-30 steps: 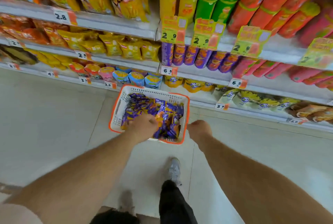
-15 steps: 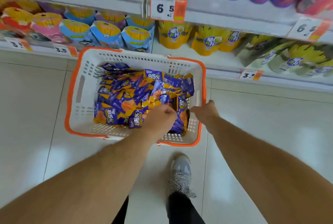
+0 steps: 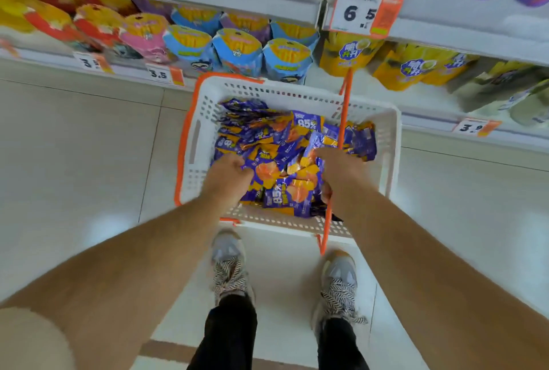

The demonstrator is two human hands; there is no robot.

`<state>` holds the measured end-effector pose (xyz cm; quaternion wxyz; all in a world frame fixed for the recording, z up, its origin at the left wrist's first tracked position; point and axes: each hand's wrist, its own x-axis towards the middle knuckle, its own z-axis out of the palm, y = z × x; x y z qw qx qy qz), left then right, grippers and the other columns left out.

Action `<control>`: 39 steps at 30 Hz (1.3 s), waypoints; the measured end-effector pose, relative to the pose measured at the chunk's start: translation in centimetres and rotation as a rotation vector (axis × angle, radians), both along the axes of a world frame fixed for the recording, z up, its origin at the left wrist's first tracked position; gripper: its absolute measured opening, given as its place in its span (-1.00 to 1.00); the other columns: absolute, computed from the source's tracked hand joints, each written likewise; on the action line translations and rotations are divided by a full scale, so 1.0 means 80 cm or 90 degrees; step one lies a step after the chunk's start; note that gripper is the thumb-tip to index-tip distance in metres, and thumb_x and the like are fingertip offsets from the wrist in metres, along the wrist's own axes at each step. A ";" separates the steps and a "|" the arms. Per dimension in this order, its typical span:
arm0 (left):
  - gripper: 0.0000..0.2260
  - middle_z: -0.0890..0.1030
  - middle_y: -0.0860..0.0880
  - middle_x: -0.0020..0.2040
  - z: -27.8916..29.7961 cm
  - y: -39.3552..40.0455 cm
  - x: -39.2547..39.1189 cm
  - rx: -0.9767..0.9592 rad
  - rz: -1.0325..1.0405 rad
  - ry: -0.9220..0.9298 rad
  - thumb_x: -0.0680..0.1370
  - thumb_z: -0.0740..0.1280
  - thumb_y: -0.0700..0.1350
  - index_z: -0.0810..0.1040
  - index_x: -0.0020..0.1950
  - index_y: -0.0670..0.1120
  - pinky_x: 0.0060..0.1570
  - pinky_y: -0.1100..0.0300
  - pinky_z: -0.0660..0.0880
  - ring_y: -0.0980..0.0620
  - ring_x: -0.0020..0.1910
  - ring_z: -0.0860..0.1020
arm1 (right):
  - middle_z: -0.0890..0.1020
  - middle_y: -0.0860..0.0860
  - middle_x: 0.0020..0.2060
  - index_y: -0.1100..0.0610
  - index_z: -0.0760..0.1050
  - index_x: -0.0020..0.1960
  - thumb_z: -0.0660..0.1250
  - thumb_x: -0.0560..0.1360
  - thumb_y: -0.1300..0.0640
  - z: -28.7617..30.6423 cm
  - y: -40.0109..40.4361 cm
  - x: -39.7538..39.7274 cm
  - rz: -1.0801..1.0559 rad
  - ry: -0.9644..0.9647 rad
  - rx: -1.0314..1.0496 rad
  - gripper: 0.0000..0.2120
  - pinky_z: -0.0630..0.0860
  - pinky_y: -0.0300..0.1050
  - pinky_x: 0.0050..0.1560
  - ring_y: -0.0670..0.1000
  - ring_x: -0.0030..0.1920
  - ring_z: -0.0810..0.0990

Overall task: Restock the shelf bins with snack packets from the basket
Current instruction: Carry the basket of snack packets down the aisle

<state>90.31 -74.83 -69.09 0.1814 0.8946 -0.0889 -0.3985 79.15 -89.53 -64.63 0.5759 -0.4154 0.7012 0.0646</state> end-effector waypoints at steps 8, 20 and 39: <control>-0.21 0.05 -0.11 0.58 -0.063 0.056 0.084 0.109 0.177 -0.147 0.46 0.38 0.04 0.08 0.58 -0.10 0.50 -0.07 0.05 -0.12 0.55 0.05 | 0.37 -0.01 -0.32 0.12 0.36 -0.01 0.21 0.54 0.24 -0.046 0.080 0.084 0.003 -0.002 -0.018 -0.94 0.26 -0.21 -0.43 -0.03 -0.39 0.28; -0.63 0.64 -0.07 -0.12 -0.042 0.050 0.111 0.085 0.255 -0.078 0.36 0.25 0.13 0.55 0.04 -0.06 -0.09 0.06 0.56 -0.15 -0.16 0.61 | 0.34 -0.01 -0.37 0.12 0.35 -0.12 0.22 0.56 0.24 -0.036 0.076 0.082 0.058 -0.009 0.051 -0.90 0.29 -0.24 -0.53 -0.02 -0.41 0.26; -0.80 0.64 -0.17 0.09 0.008 -0.133 -0.030 -0.199 0.369 0.577 0.61 0.24 -0.10 0.51 -0.18 -0.13 0.14 -0.09 0.55 -0.14 0.03 0.61 | 0.57 0.05 -0.43 0.21 0.51 -0.13 0.20 0.66 0.04 -0.015 -0.045 -0.022 -0.011 -0.105 0.133 -0.71 0.63 -0.02 -0.30 0.01 -0.48 0.56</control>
